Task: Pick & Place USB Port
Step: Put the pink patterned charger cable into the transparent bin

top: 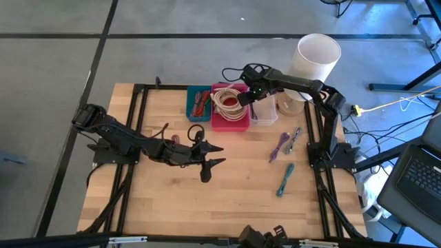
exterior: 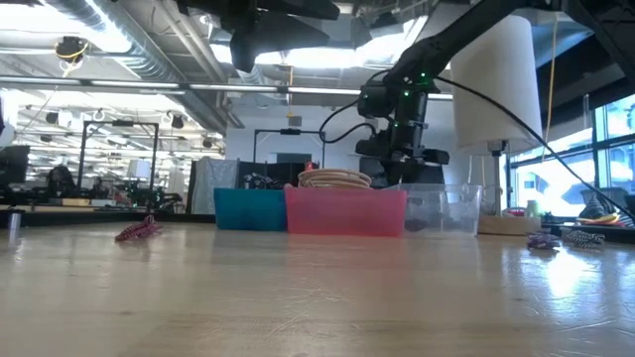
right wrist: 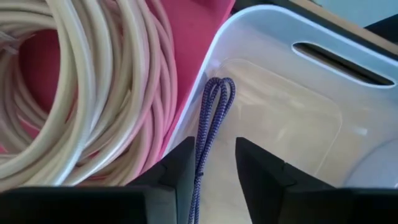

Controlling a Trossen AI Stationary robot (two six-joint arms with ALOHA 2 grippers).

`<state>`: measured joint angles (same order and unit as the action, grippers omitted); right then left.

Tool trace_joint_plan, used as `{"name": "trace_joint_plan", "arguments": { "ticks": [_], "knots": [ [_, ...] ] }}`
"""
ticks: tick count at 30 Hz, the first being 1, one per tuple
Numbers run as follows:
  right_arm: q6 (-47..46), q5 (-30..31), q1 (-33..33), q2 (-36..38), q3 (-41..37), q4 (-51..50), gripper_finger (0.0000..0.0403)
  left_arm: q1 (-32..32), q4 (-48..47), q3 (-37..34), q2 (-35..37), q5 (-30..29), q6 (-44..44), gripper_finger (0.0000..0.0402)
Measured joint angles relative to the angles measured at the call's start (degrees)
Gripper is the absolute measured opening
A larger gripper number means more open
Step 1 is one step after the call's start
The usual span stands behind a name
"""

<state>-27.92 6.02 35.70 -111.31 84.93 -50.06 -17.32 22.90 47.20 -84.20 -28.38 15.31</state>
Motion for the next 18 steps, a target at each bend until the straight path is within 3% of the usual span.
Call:
{"name": "trace_joint_plan", "arguments": {
  "ticks": [5,13,18],
  "knots": [
    [-0.11,0.87,-0.09,0.0,0.0,0.03,0.0134,0.0,0.0,0.0,0.02,-0.02,0.0,0.0182],
    [2.88,9.96,-2.4,2.54,0.0,1.4,0.0141,0.0,-0.38,-0.02,0.02,-0.13,-1.19,0.0182],
    [3.94,12.44,-3.45,5.91,0.0,2.66,0.0141,0.0,-0.43,-0.02,0.02,-0.57,-1.49,0.0182]
  ]
}}
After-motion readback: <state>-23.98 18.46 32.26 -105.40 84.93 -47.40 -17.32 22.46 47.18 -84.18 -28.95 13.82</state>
